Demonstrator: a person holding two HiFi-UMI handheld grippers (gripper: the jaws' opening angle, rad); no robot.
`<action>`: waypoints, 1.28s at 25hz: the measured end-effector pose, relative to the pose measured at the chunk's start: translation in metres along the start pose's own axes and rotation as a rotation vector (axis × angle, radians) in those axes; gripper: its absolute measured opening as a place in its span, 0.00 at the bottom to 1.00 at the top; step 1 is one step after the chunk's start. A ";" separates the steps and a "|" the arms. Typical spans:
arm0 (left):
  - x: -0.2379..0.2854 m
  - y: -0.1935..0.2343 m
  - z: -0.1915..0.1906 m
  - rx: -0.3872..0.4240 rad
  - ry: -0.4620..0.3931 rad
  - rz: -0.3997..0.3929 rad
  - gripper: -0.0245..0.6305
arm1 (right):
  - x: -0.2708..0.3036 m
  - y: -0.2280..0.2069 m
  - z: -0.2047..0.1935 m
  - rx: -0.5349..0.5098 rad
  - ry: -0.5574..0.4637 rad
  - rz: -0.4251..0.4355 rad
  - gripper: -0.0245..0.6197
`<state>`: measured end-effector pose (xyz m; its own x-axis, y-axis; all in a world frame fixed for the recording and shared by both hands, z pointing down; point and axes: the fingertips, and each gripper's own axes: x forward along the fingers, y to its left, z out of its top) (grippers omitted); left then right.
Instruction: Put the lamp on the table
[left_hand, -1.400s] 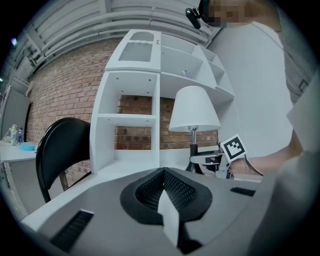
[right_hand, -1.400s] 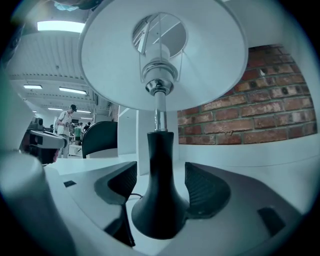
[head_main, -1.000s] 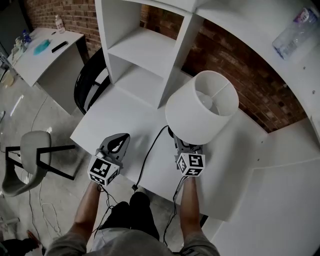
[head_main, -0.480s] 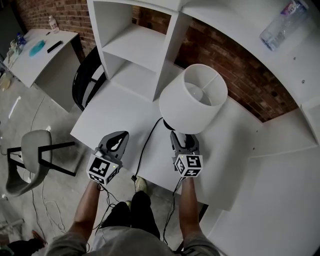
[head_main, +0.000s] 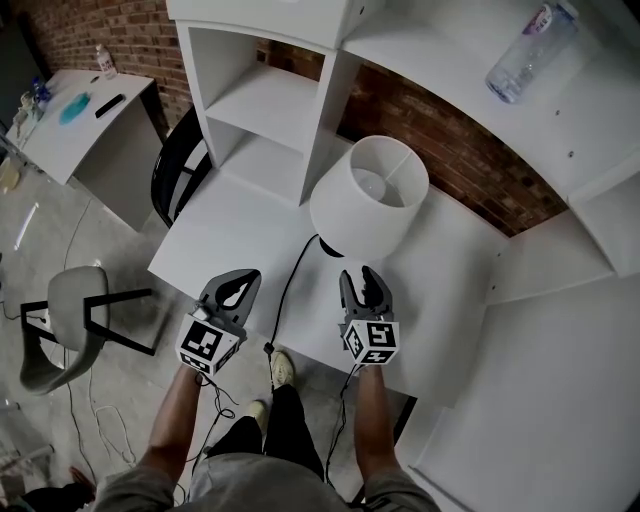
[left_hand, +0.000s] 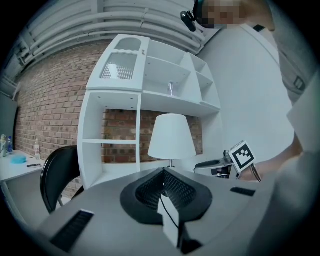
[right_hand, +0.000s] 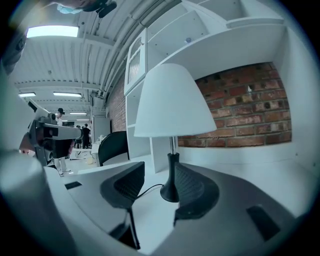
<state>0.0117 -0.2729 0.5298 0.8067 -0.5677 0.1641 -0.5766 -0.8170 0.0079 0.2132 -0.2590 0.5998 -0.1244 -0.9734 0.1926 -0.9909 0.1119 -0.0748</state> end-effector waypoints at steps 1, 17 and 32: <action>-0.002 -0.001 0.003 -0.001 0.001 0.000 0.04 | -0.004 0.002 0.005 0.000 -0.003 0.000 0.35; -0.046 -0.028 0.069 -0.021 -0.022 -0.015 0.04 | -0.075 0.032 0.095 -0.042 -0.045 -0.019 0.21; -0.089 -0.060 0.098 -0.027 -0.056 -0.042 0.04 | -0.141 0.079 0.124 -0.041 -0.067 -0.040 0.15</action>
<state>-0.0133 -0.1832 0.4174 0.8359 -0.5383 0.1072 -0.5446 -0.8377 0.0403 0.1586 -0.1381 0.4458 -0.0820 -0.9882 0.1290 -0.9965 0.0791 -0.0276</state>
